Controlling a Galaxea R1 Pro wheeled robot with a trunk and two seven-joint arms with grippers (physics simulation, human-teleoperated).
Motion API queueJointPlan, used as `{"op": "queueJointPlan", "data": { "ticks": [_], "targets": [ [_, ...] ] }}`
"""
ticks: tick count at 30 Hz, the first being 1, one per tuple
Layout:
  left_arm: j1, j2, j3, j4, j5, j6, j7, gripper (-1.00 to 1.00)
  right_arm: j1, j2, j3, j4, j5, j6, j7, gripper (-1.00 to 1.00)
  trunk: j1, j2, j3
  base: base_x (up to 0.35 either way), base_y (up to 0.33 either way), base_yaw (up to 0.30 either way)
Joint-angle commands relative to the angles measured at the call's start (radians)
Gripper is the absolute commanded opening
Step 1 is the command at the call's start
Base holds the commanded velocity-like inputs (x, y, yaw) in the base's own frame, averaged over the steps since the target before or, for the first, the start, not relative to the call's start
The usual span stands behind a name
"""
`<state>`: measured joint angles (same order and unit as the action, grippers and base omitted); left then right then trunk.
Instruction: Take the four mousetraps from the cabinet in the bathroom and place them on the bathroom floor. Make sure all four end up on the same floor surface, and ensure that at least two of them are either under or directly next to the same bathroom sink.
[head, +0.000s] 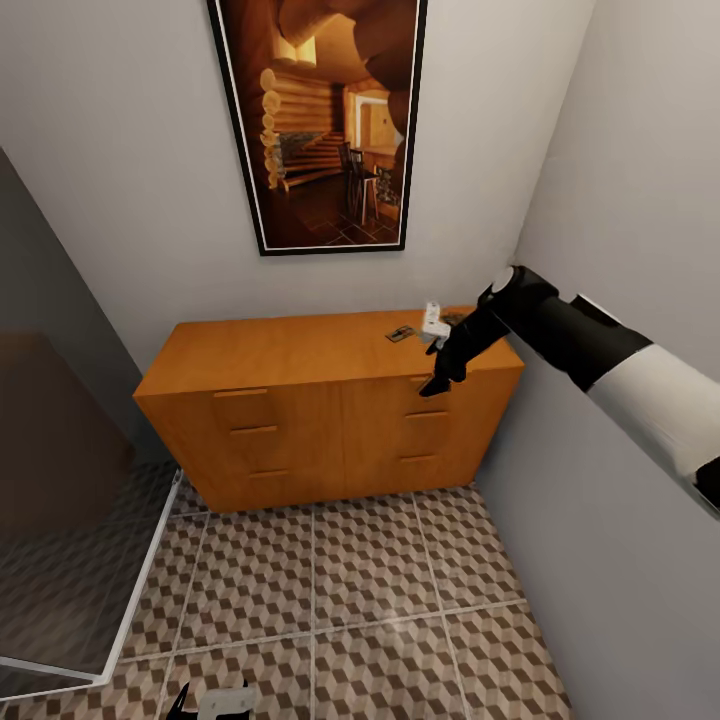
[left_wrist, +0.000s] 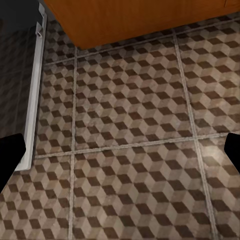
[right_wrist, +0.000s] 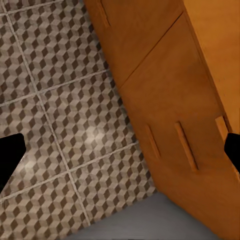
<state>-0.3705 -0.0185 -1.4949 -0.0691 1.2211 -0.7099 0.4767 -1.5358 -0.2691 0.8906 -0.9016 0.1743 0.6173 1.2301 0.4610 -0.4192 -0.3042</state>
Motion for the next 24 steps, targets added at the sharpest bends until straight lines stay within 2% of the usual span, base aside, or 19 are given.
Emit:
{"op": "queueJointPlan", "data": {
  "ticks": [1, 9, 16, 24],
  "targets": [
    [-0.001, 0.0, -0.009, -0.001, 0.001, 0.0, 0.01, 1.0, -0.001, -0.004, 0.001, 0.003, 0.004, 0.0, 0.023, 1.0, 0.001, -0.002, -0.002, 0.0, 0.0, 0.0],
    [-0.001, 0.0, -0.008, 0.0, 0.001, 0.0, 0.01, 1.0, -0.002, -0.016, -0.002, 0.017, 0.025, -0.026, 0.168, 1.0, 0.001, -0.002, -0.002, 0.0, 0.0, 0.0],
    [-0.001, 0.0, -0.008, 0.0, 0.001, 0.0, 0.01, 1.0, -0.004, -0.015, -0.002, 0.018, 0.056, -0.031, 0.197, 1.0, 0.001, -0.002, -0.002, 0.0, 0.0, 0.0],
    [-0.001, 0.0, -0.008, 0.0, 0.001, 0.0, 0.01, 1.0, -0.004, -0.011, -0.002, 0.014, 0.126, -0.032, 0.203, 1.0, 0.001, -0.002, -0.002, 0.0, 0.0, 0.0]
  ]
}}
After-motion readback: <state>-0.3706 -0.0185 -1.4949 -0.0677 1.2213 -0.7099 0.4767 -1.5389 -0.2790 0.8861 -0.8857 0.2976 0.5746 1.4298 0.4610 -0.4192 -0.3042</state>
